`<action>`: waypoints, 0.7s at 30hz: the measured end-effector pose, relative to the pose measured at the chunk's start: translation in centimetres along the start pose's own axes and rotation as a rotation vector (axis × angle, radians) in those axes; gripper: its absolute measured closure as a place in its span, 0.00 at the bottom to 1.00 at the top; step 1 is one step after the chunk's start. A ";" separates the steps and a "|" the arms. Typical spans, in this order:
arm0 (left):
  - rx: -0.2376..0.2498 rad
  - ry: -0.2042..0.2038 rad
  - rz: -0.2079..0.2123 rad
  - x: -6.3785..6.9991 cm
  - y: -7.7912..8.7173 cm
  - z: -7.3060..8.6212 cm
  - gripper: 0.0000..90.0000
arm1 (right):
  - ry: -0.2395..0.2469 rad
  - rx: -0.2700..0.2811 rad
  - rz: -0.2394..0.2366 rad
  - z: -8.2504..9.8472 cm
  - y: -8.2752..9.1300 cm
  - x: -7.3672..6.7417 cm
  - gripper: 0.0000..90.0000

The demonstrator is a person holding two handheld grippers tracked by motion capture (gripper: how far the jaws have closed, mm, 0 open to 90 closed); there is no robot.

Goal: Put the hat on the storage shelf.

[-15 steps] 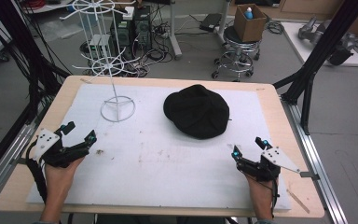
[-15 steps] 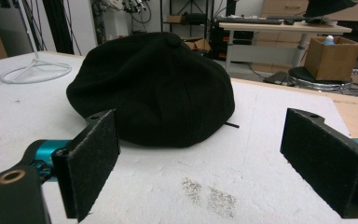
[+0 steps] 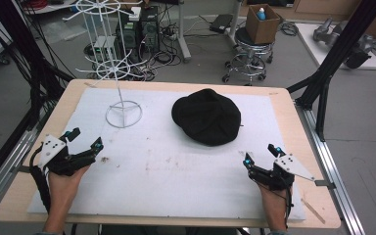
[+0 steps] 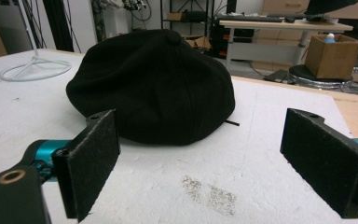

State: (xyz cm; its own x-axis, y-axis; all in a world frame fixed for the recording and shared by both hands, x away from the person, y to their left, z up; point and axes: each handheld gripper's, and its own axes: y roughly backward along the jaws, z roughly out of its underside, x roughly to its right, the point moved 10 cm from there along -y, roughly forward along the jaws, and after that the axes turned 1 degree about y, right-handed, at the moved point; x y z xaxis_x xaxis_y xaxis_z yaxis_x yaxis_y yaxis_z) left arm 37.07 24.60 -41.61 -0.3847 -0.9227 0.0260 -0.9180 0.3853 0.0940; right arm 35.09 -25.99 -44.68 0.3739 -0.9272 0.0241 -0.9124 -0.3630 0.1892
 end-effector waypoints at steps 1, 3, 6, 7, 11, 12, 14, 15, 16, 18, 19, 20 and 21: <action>-0.001 -0.001 0.000 0.1 0.0 0.0 0.18 | -0.002 0.000 0.000 0.0 0.0 0.0 0.12; -0.004 -0.005 0.002 0.1 0.0 0.1 0.18 | -0.002 -0.001 0.002 0.0 0.0 0.0 0.12; -0.004 -0.003 0.000 0.1 0.0 0.1 0.18 | 0.000 -0.002 0.001 0.0 -0.1 -0.1 0.12; -0.006 -0.002 0.000 0.0 0.0 0.1 0.18 | 0.005 -0.003 0.001 0.0 -0.1 -0.1 0.12; -0.006 -0.001 0.003 0.1 0.0 0.1 0.18 | 0.003 -0.002 -0.003 -0.2 -0.2 -0.3 0.12; -0.006 -0.001 0.003 0.1 0.0 0.1 0.18 | 0.010 0.000 -0.004 -0.2 -0.2 -0.4 0.12; -0.008 -0.007 0.006 0.2 -0.1 0.1 0.18 | 0.012 -0.005 -0.008 -0.3 -0.4 -0.6 0.12; -0.011 -0.008 0.008 0.2 -0.1 0.2 0.18 | 0.012 -0.010 -0.015 -0.3 -0.5 -0.8 0.12; -0.009 -0.006 0.009 0.3 -0.1 0.1 0.18 | 0.007 -0.016 -0.019 -0.3 -0.7 -0.9 0.12; -0.008 -0.009 0.011 0.3 -0.1 0.1 0.18 | 0.014 -0.025 -0.035 -0.5 -1.0 -1.2 0.12; -0.007 -0.009 0.008 0.2 -0.1 0.1 0.18 | 0.022 -0.035 -0.041 -0.6 -1.2 -1.3 0.12; -0.007 -0.007 0.008 0.2 -0.2 0.1 0.18 | 0.031 -0.041 -0.046 -0.8 -1.4 -1.4 0.12; -0.003 0.001 0.007 0.1 -0.2 0.0 0.18 | 0.039 -0.040 -0.050 -1.0 -1.6 -1.4 0.12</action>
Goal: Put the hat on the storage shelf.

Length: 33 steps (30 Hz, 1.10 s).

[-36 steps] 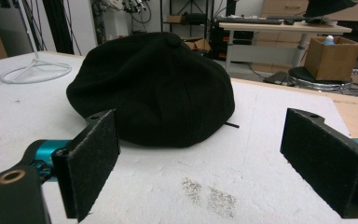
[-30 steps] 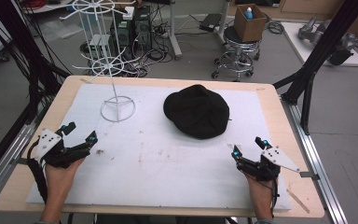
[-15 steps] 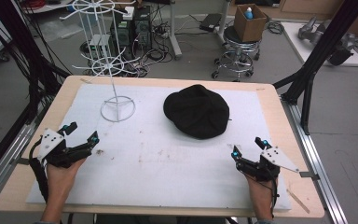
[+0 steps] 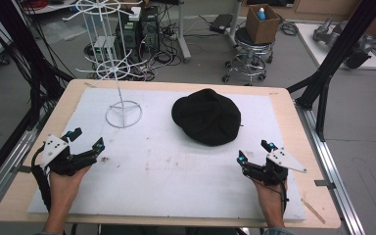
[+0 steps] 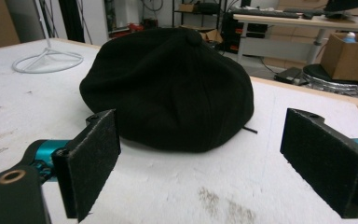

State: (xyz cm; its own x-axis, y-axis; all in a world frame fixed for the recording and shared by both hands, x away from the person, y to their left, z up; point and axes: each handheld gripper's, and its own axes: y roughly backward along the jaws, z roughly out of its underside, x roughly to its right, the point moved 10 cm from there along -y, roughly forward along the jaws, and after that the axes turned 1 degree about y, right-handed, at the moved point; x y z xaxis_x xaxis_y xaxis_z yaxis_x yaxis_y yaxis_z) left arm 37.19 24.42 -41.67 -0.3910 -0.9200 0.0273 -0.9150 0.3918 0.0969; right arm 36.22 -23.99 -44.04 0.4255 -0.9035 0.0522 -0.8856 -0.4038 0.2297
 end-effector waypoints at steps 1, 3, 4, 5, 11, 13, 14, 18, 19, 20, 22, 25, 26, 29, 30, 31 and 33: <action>-0.001 0.001 0.000 0.0 0.0 0.0 0.18 | 0.006 -0.006 -0.001 -0.2 -0.2 0.0 0.12; -0.002 0.001 -0.001 -0.1 0.0 0.0 0.18 | 0.010 -0.015 -0.014 -0.6 -0.7 0.1 0.12; -0.003 0.002 0.000 -0.1 -0.1 0.0 0.18 | 0.010 -0.023 -0.018 -0.7 -1.0 0.1 0.12; -0.003 0.004 0.003 -0.1 -0.1 0.0 0.18 | 0.010 -0.032 -0.024 -0.9 -1.3 0.2 0.12; -0.005 0.007 0.007 0.0 -0.2 0.1 0.18 | -0.012 -0.056 -0.055 -2.1 -3.0 0.7 0.12; -0.006 0.006 0.007 0.0 -0.2 0.1 0.18 | -0.012 -0.059 -0.056 -2.4 -3.5 0.9 0.12; -0.004 0.009 0.008 0.0 -0.2 0.1 0.18 | -0.013 -0.068 -0.061 -2.5 -3.8 0.9 0.12; -0.012 0.004 0.013 -0.1 -0.2 0.2 0.18 | -0.002 -0.080 -0.062 -2.9 -5.0 1.2 0.12; -0.010 0.008 0.013 -0.1 -0.2 0.2 0.18 | -0.002 -0.079 -0.063 -2.9 -5.3 1.3 0.12; -0.010 0.009 0.013 -0.1 -0.2 0.2 0.18 | -0.002 -0.088 -0.064 -3.0 -5.6 1.3 0.12; -0.008 0.013 0.012 -0.1 -0.3 0.2 0.18 | 0.005 -0.095 -0.070 -3.1 -6.1 1.3 0.12; -0.008 0.012 0.010 -0.1 -0.3 0.2 0.18 | 0.009 -0.085 -0.069 -3.8 -6.9 1.6 0.12; -0.006 0.010 0.008 -0.2 -0.3 0.2 0.18 | 0.004 -0.086 -0.074 -3.9 -7.2 1.7 0.12; -0.005 0.014 0.010 -0.2 -0.3 0.2 0.18 | 0.002 -0.100 -0.075 -4.1 -8.2 1.8 0.12; -0.007 0.013 0.010 -0.3 -0.3 0.2 0.18 | -0.001 -0.108 -0.076 -4.2 -8.5 1.9 0.12; -0.010 0.013 0.009 -0.3 -0.4 0.2 0.18 | -0.001 -0.097 -0.078 -4.4 -8.7 1.9 0.12; -0.009 0.015 0.009 -0.3 -0.4 0.3 0.18 | -0.010 -0.098 -0.081 -4.5 -9.3 1.9 0.12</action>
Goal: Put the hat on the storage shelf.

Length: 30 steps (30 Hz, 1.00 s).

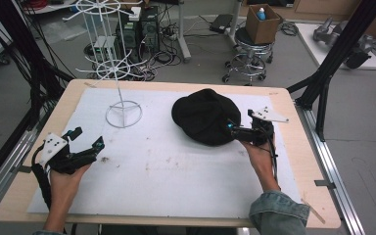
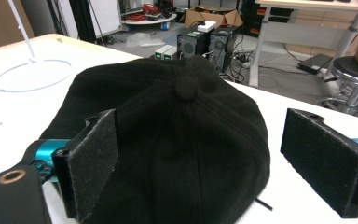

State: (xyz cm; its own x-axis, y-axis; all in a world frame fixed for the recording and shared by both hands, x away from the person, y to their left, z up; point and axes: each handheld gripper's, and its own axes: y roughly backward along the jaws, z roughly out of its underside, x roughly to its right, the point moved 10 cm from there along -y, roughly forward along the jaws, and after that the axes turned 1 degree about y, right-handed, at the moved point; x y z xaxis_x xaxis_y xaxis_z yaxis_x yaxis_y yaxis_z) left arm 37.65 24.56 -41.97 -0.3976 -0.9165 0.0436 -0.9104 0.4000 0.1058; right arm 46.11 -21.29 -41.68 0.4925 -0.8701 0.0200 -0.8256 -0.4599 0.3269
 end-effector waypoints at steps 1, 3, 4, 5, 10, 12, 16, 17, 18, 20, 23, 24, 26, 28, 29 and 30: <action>0.000 0.003 0.001 0.0 -0.1 0.0 0.18 | 0.000 -0.007 -0.002 0.0 -0.3 0.0 0.12; -0.001 0.002 0.002 0.0 -0.1 0.0 0.18 | 0.006 -0.015 -0.001 -0.1 -0.8 0.1 0.12; -0.001 0.003 0.002 0.0 -0.1 0.0 0.18 | 0.007 -0.016 -0.002 -0.3 -1.1 0.1 0.12; 0.002 0.004 0.003 0.0 -0.2 0.0 0.18 | 0.004 -0.020 -0.007 -0.4 -1.3 0.0 0.12; -0.001 0.009 0.005 -0.1 -0.3 0.1 0.18 | 0.024 0.003 -0.004 -1.5 -2.0 0.0 0.12; -0.001 0.012 0.008 -0.1 -0.4 0.1 0.18 | 0.018 0.006 -0.009 -2.0 -2.2 0.0 0.12; -0.005 0.017 0.008 -0.2 -0.4 0.2 0.18 | 0.032 0.030 -0.007 -4.0 -2.4 0.1 0.12; -0.002 0.022 0.007 -0.2 -0.4 0.2 0.18 | 0.038 0.034 -0.006 -4.5 -2.5 0.0 0.12; -0.003 0.024 0.007 -0.2 -0.4 0.2 0.18 | 0.037 0.034 -0.008 -4.8 -2.7 0.0 0.12; -0.002 0.025 0.008 -0.1 -0.4 0.2 0.18 | 0.041 0.040 -0.022 -5.6 -3.2 -0.3 0.13; -0.001 0.024 0.010 -0.1 -0.4 0.2 0.18 | 0.057 0.009 -0.054 -5.5 -4.5 -1.0 0.12; -0.001 0.024 0.010 -0.1 -0.4 0.2 0.18 | 0.057 0.009 -0.054 -5.5 -4.5 -1.0 0.12; -0.004 0.023 0.009 -0.3 -0.2 0.3 0.18 | 0.080 -0.029 -0.081 -4.7 -6.0 -2.0 0.13; 0.004 0.033 0.005 -0.4 -0.1 0.2 0.18 | 0.100 -0.053 -0.091 -4.0 -6.8 -2.5 0.12; 0.004 0.032 0.005 -0.5 0.0 0.2 0.18 | 0.107 -0.067 -0.091 -3.6 -7.2 -2.6 0.12; 0.007 0.035 0.003 -0.5 0.0 0.1 0.18 | 0.111 -0.076 -0.094 -3.3 -7.5 -2.7 0.12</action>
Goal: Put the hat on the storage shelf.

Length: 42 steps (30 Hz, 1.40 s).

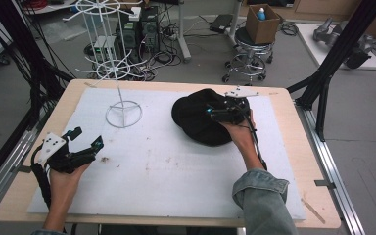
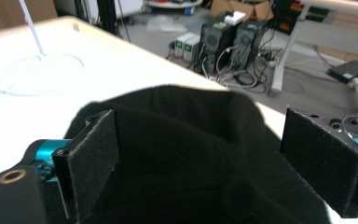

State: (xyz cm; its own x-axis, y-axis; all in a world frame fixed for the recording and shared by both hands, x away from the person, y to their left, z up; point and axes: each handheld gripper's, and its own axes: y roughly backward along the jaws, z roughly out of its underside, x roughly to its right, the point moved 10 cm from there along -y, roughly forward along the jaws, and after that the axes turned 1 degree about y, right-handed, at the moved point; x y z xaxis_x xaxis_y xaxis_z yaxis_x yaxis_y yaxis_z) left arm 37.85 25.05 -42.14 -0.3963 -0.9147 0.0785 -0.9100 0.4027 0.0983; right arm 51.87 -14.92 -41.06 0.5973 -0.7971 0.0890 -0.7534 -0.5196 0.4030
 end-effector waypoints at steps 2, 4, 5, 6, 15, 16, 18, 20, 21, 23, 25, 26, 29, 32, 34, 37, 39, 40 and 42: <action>0.001 0.003 -0.001 -0.1 0.1 0.0 0.18 | 0.018 -0.010 0.009 0.4 -0.5 0.1 0.12; 0.000 0.004 -0.002 -0.1 0.1 0.0 0.18 | 0.002 -0.010 0.008 0.7 -0.8 0.2 0.12; 0.000 0.006 -0.002 -0.1 0.1 0.0 0.18 | -0.001 -0.012 0.012 0.8 -0.9 0.4 0.12; 0.000 0.006 -0.002 -0.1 0.1 0.0 0.18 | 0.000 -0.017 0.016 1.0 -1.0 0.5 0.12; -0.002 0.008 0.004 0.0 -0.1 0.1 0.18 | -0.036 -0.050 0.012 2.6 -2.4 1.2 0.13; -0.002 0.006 0.003 0.0 0.0 0.1 0.18 | -0.036 -0.050 0.010 2.6 -2.5 1.2 0.13; -0.002 0.011 0.004 -0.1 -0.1 0.1 0.18 | -0.035 -0.047 0.010 2.6 -2.5 1.1 0.17; -0.002 0.014 0.004 0.0 -0.1 0.2 0.18 | -0.022 -0.046 0.008 2.4 -2.6 1.0 0.20; -0.003 0.013 0.005 0.0 -0.1 0.2 0.18 | -0.013 -0.050 0.013 2.4 -2.7 1.0 0.22; -0.005 0.009 0.007 0.1 -0.1 0.2 0.18 | 0.021 -0.053 0.018 2.3 -2.8 0.8 0.30; -0.003 0.010 0.007 0.1 -0.1 0.2 0.18 | 0.045 -0.048 0.027 2.2 -3.0 0.7 0.30; -0.003 0.011 0.007 0.1 -0.1 0.2 0.18 | 0.035 -0.056 0.025 2.3 -3.1 0.7 0.32; -0.002 0.013 0.005 0.0 -0.1 0.2 0.18 | 0.033 -0.067 0.022 2.5 -3.2 0.8 0.37; -0.001 0.014 0.006 0.0 -0.1 0.2 0.18 | 0.040 -0.072 0.031 2.4 -3.1 0.7 0.47; -0.005 0.008 0.011 0.1 -0.2 0.2 0.18 | 0.057 -0.073 0.046 2.4 -3.1 0.8 0.54; -0.007 0.008 0.011 0.2 -0.3 0.2 0.18 | 0.053 -0.086 0.061 2.4 -3.2 0.9 0.63; -0.008 0.009 0.011 0.2 -0.3 0.2 0.18 | 0.053 -0.099 0.067 2.6 -3.2 1.0 0.69; -0.008 0.009 0.009 0.1 -0.3 0.3 0.18 | 0.060 -0.101 0.071 2.6 -3.2 1.1 0.71; -0.005 0.012 0.008 0.1 -0.3 0.2 0.18 | 0.063 -0.106 0.074 2.6 -3.1 1.0 0.76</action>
State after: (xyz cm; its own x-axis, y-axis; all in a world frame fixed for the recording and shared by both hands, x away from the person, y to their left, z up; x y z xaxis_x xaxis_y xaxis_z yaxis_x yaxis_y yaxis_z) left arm 38.04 24.89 -42.40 -0.4021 -0.9110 0.0916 -0.9061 0.4103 0.1028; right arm 54.15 -14.92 -44.57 0.5602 -0.8090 0.1780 -0.7645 -0.4221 0.4872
